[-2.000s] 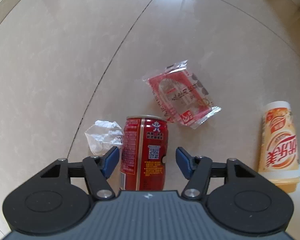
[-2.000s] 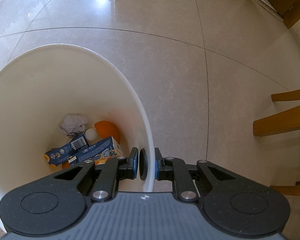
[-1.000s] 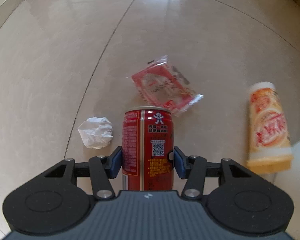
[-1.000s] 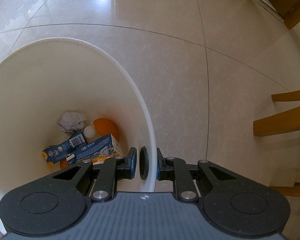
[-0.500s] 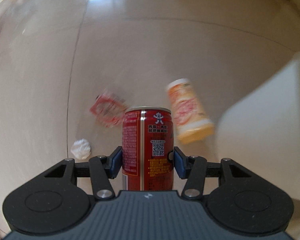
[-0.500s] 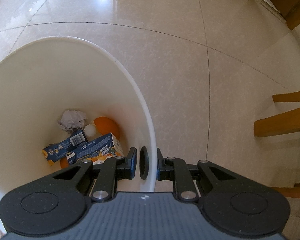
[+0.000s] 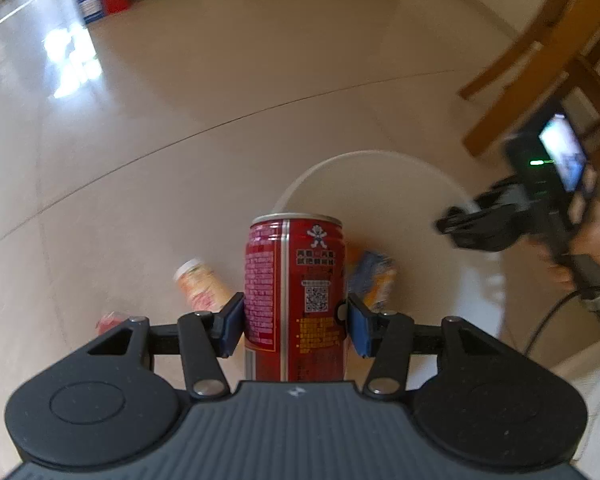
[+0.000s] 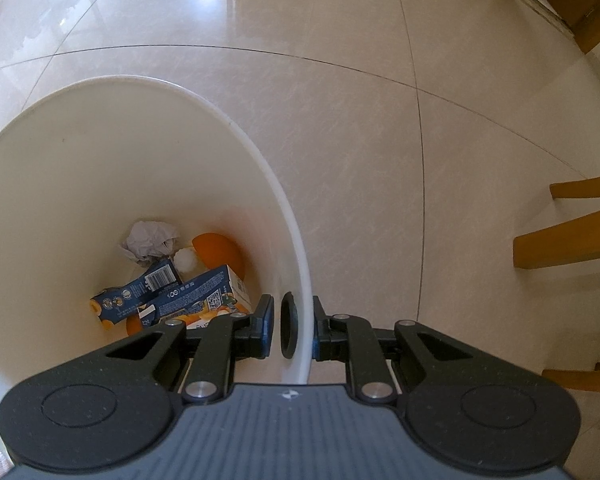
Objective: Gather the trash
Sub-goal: 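Carry the red can over the bin and open the left tool, then move the left tool to the white tissue and grasp it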
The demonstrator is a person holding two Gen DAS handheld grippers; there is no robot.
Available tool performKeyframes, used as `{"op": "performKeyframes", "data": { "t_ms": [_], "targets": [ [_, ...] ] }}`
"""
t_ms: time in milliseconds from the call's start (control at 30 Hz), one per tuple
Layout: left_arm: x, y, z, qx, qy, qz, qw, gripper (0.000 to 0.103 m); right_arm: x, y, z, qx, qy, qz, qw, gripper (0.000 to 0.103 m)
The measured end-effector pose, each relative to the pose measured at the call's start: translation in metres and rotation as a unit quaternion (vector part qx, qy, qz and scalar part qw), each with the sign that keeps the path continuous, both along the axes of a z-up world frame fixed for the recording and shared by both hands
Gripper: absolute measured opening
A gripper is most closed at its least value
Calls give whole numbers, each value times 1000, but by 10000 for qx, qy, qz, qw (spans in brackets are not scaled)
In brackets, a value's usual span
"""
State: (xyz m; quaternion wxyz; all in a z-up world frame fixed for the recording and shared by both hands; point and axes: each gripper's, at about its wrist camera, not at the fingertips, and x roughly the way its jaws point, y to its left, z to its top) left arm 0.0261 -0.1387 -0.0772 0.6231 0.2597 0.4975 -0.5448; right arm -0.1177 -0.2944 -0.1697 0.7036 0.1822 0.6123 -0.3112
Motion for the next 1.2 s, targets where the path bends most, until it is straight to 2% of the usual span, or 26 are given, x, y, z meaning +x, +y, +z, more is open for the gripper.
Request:
{"op": "performKeyframes", "data": {
  "t_ms": [167, 200, 267, 300, 567, 733, 900, 1033, 1200],
  "targets": [
    [-23, -22, -1, -79, 80, -328, 9994, 52, 0, 0, 0, 6, -4, 1, 10000, 20],
    [-27, -25, -2, -77, 120, -385, 9992, 56, 0, 0, 0, 9, -7, 2, 10000, 20],
    [-30, -28, -3, -67, 104, -383, 9992, 78, 0, 0, 0, 10, -8, -3, 10000, 20],
    [-32, -29, -1, -126, 65, -354, 9993, 81, 0, 0, 0, 7, -9, 3, 10000, 20],
    [-1, -13, 0, -156, -60, -12, 9999, 82, 1, 1, -1, -5, -3, 10, 10000, 20],
    [28, 10, -10, -64, -379, 324, 9987, 82, 2, 3, -1, -16, 5, 17, 10000, 21],
    [69, 46, -36, 74, -439, 925, 9947, 82, 2, 4, -2, -36, 20, 25, 10000, 21],
    [99, 72, -69, 199, -370, 1486, 9880, 82, 3, 5, -3, -61, 45, 30, 10000, 21],
    [136, 105, -129, 599, -124, 2243, 9726, 81, 4, 6, -5, -93, 75, 38, 9999, 21]
  ]
}}
